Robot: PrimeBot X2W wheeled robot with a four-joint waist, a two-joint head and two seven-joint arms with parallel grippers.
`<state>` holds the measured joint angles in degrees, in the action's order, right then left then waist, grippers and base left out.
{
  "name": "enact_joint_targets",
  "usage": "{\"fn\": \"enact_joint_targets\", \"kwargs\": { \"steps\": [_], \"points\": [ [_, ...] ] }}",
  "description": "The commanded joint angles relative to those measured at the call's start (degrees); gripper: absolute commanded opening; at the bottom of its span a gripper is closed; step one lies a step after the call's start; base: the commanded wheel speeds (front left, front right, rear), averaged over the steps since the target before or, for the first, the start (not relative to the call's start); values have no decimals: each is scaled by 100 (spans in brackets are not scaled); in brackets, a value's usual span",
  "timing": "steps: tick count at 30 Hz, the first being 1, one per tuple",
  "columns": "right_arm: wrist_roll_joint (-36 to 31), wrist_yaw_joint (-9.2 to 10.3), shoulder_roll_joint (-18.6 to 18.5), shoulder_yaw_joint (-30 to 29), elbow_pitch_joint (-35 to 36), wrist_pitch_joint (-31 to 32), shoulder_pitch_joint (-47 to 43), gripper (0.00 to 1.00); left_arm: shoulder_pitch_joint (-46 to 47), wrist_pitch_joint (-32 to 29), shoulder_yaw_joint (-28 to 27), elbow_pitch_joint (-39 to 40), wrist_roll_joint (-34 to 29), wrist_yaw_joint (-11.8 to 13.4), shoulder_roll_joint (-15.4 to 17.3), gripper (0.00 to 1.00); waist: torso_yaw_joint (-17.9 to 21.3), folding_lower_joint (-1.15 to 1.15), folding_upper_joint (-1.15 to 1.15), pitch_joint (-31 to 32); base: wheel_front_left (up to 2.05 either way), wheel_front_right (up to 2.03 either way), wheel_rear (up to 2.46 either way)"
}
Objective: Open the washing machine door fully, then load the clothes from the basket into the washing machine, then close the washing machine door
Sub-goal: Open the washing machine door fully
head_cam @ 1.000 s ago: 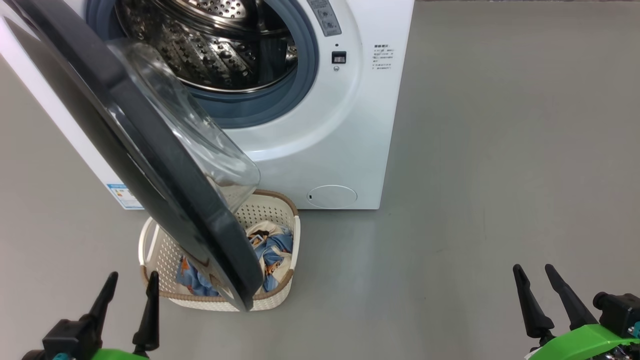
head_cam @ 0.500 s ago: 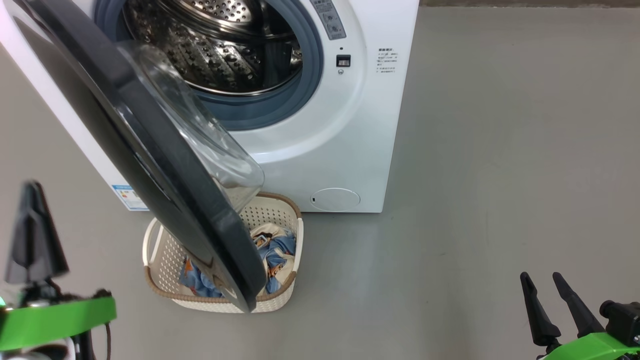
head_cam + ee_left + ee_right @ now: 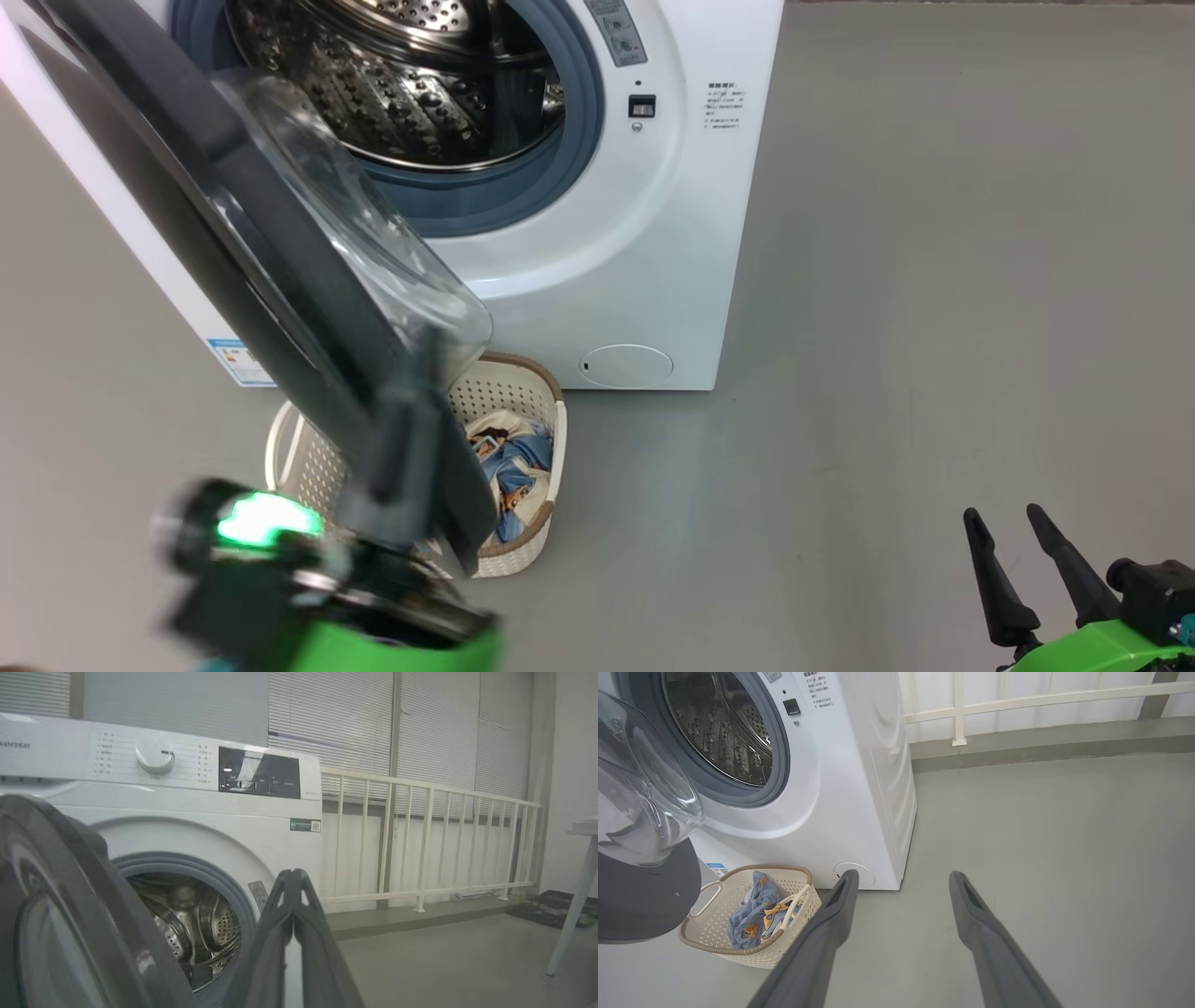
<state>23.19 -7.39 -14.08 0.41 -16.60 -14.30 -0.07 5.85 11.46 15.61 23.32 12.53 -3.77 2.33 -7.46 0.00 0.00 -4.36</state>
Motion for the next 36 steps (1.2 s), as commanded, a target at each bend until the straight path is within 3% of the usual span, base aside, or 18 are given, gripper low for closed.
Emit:
{"fn": "enact_joint_targets", "kwargs": {
  "steps": [1,6,16,25,36],
  "points": [
    [-60,-10,-75,131,139,-70,15,100,59,-54,-21,-11,83,51,57,0,12,0,0,-11,0,0,0],
    [-97,-10,-63,148,122,-70,40,100,125,-134,637,-1050,491,168,56,0,45,0,0,-38,0,0,0],
    [-125,-10,-58,193,122,-70,53,100,695,160,779,-2870,1044,388,55,0,97,0,0,-14,0,0,0],
    [-130,-10,-76,130,168,-70,4,100,856,312,662,-3350,1199,418,55,0,9,0,0,-17,0,0,0],
    [-152,-10,-111,171,213,-70,16,100,697,348,493,-3357,1178,425,60,0,-223,0,0,6,0,0,0]
  ]
}}
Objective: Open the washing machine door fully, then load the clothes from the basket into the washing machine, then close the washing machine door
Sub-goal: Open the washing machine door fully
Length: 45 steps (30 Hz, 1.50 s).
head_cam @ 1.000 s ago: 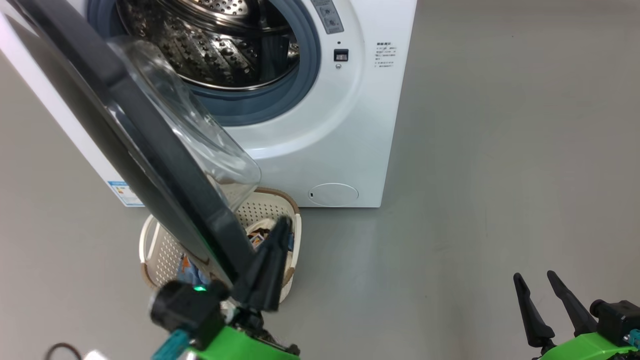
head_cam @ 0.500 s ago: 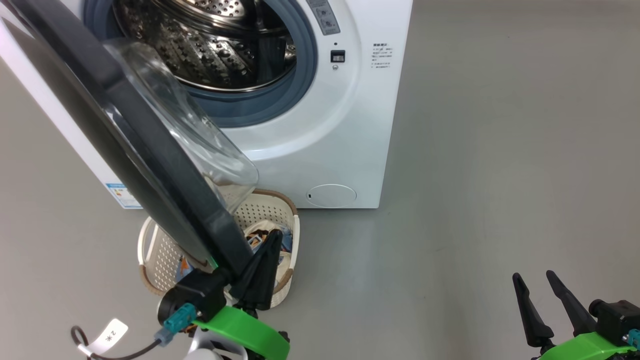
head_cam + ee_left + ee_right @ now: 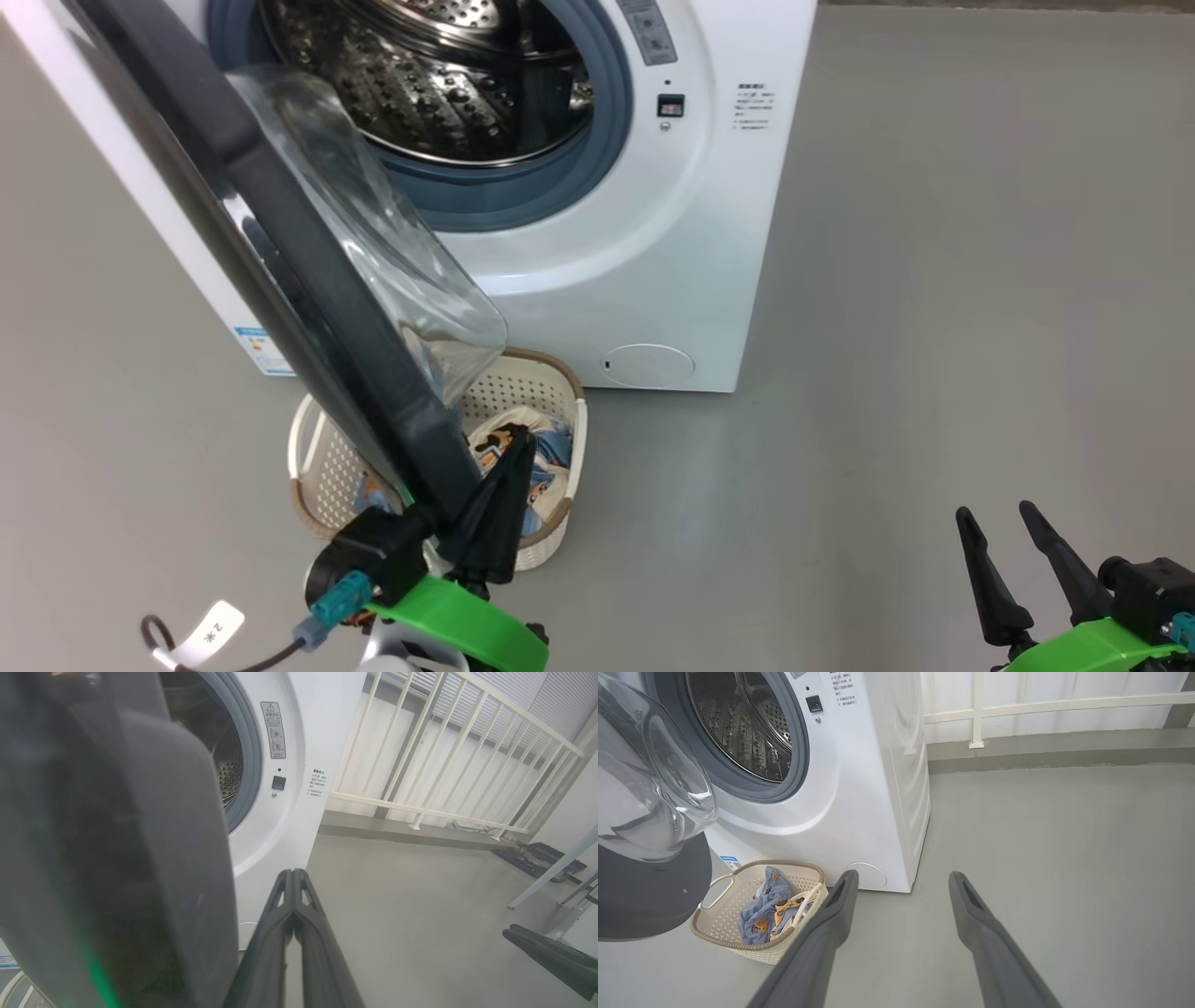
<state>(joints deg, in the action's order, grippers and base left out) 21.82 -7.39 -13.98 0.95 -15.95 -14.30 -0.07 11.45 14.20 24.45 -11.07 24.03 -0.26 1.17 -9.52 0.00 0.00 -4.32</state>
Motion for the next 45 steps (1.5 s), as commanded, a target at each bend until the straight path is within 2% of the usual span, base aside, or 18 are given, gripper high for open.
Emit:
{"fn": "enact_joint_targets", "kwargs": {
  "steps": [1,11,22,37,45],
  "points": [
    [-17,-10,-120,123,151,-70,21,100,105,76,-407,103,18,73,184,0,-37,0,0,2,0,0,0],
    [-13,-10,-142,146,175,-70,43,100,-218,79,-520,407,-123,86,276,0,-333,0,0,-31,0,0,0],
    [-14,-10,-161,174,179,-70,64,100,-550,79,-714,867,-214,297,453,0,-695,0,0,-85,0,0,0],
    [-13,-10,-183,194,197,-70,86,100,-1054,-143,-1414,1460,-207,971,917,0,-1045,0,0,-176,0,0,0],
    [-23,-10,-186,213,197,-70,121,100,-1028,-101,-1874,1370,-127,1123,1171,0,-1094,0,0,-232,0,0,0]
  ]
}}
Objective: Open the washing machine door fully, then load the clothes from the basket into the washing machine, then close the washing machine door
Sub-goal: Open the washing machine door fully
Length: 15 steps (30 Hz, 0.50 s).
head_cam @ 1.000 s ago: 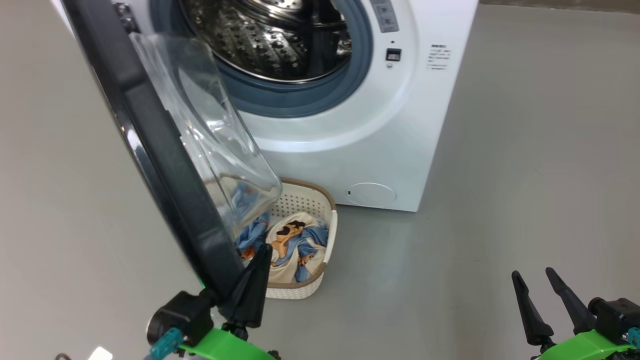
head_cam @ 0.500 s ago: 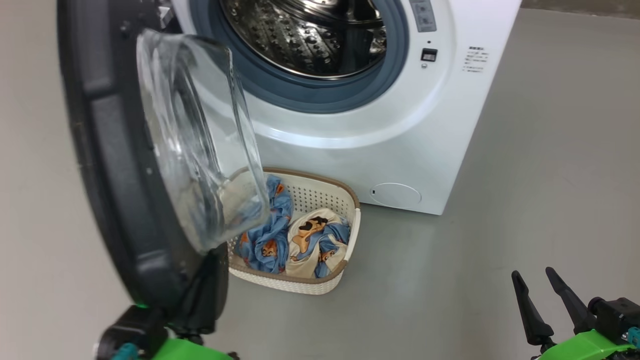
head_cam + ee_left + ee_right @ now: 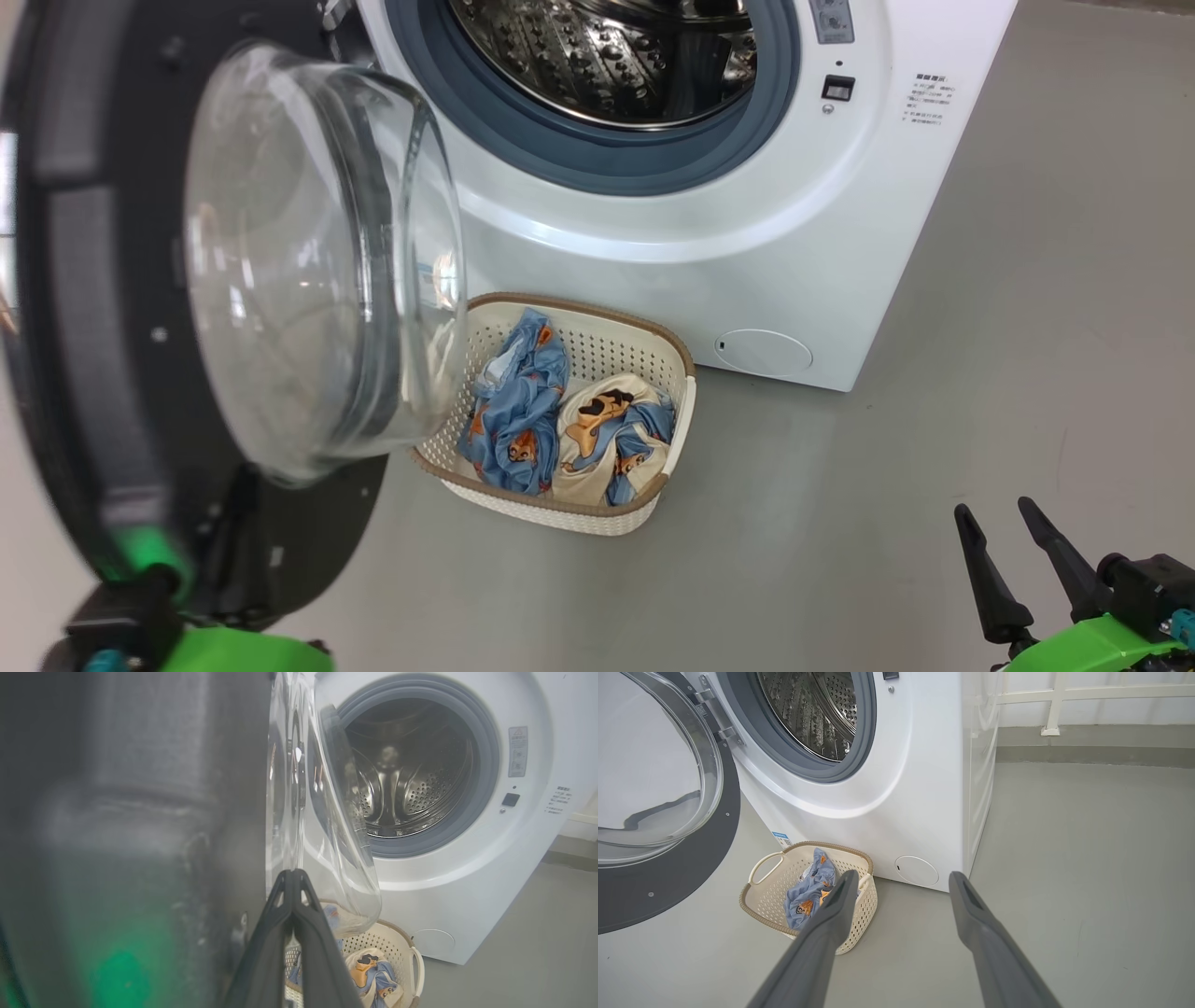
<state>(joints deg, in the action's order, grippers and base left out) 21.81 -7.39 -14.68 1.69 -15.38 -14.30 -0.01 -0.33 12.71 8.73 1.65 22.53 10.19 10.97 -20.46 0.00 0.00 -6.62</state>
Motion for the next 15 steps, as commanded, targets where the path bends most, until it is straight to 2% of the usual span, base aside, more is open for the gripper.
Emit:
{"fn": "enact_joint_targets", "kwargs": {
  "steps": [1,15],
  "points": [
    [-22,-10,-116,150,138,-70,124,100,177,57,-374,61,39,101,224,0,3,0,0,-4,0,0,0],
    [-27,-10,-161,241,173,-70,249,100,466,191,-1293,-429,187,327,572,0,133,0,0,-240,0,0,0]
  ]
}}
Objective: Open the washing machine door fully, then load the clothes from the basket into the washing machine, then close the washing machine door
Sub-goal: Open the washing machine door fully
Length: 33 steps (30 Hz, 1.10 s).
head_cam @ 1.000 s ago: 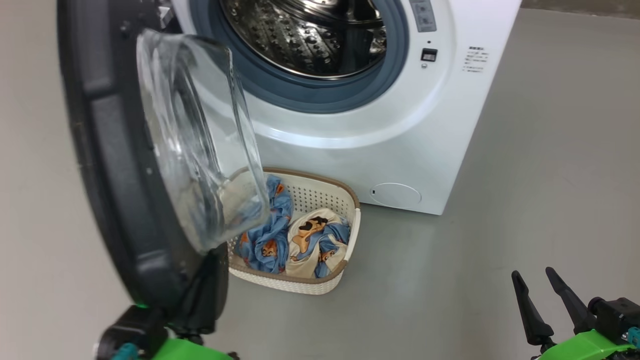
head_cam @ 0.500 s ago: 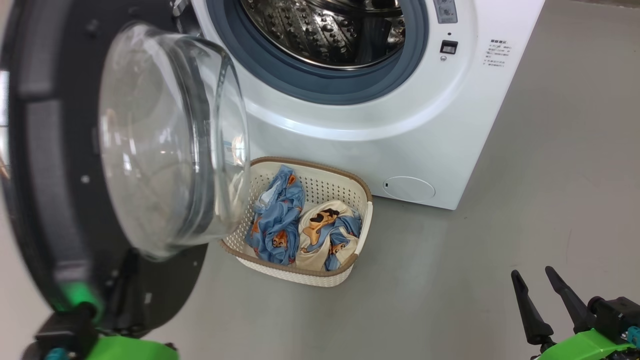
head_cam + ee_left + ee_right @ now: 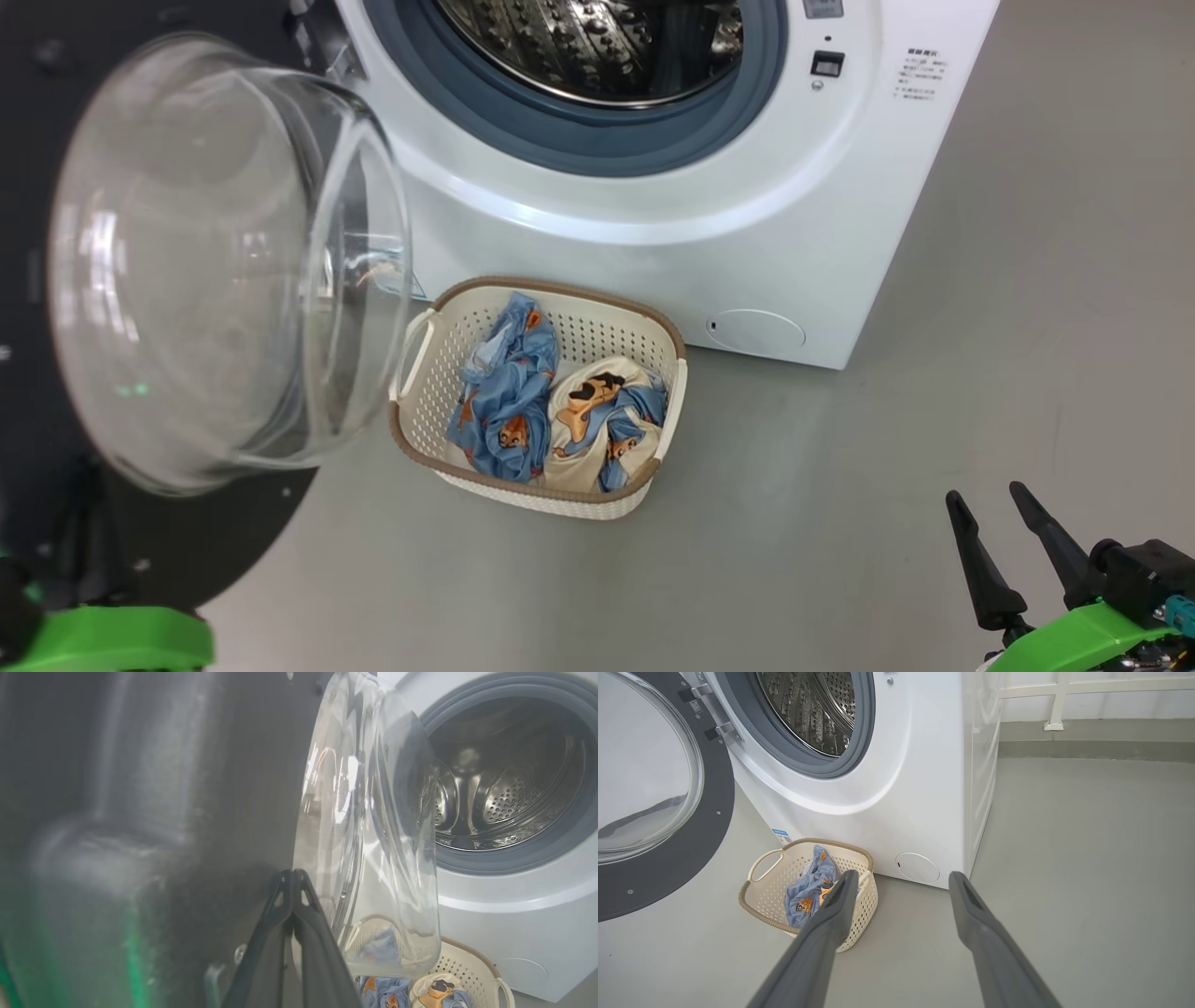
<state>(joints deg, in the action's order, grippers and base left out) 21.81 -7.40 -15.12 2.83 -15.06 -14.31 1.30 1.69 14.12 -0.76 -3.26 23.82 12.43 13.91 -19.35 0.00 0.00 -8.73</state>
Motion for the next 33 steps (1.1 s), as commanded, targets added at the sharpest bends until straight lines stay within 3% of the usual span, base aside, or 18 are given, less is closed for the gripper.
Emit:
{"fn": "enact_joint_targets", "kwargs": {
  "steps": [1,11,33],
  "points": [
    [-27,-9,-121,130,146,-69,131,100,292,56,-408,16,62,105,305,0,32,0,0,-51,0,0,0],
    [-39,-9,-174,213,154,-69,260,100,606,83,-1076,-627,142,80,624,0,106,0,0,-258,0,0,0],
    [-113,-9,-365,233,224,-69,664,100,2354,87,-2408,-2729,-392,-636,1480,0,207,0,0,-1077,0,0,0]
  ]
}}
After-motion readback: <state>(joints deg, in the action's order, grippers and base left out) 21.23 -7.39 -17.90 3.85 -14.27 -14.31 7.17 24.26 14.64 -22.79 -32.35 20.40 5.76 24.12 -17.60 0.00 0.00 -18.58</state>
